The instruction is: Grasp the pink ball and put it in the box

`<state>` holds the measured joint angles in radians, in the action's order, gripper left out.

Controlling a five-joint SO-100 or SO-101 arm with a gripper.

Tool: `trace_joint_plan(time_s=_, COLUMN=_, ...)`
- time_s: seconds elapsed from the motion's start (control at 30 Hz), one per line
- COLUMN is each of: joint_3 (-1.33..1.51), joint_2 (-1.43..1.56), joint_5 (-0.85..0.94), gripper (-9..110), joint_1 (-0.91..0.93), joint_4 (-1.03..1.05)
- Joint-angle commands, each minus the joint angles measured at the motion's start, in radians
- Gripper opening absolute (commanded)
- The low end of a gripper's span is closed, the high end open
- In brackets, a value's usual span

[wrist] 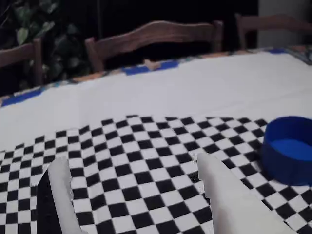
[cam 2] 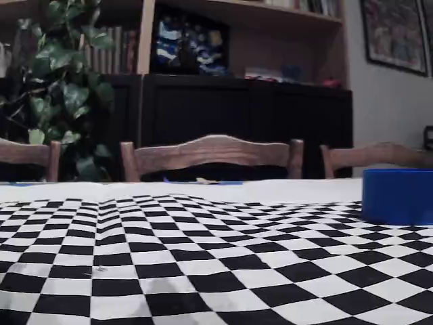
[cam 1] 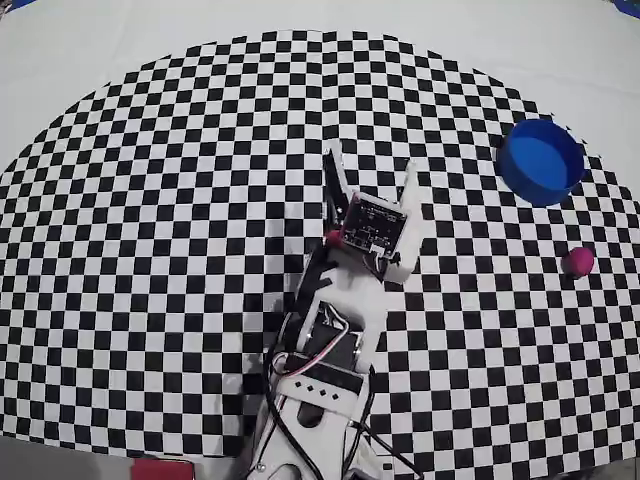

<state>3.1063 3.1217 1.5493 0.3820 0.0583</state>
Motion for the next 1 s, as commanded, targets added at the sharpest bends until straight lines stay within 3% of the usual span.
trace_joint_plan(time_s=0.0, joint_3=0.006, joint_2=-0.006, joint_5=0.009, gripper=30, joint_1=0.043, joint_4=-0.012)
trace_joint_plan(time_s=0.97, joint_3=0.006, joint_2=-0.003, joint_5=0.009, gripper=30, joint_1=0.336, joint_4=-0.008)
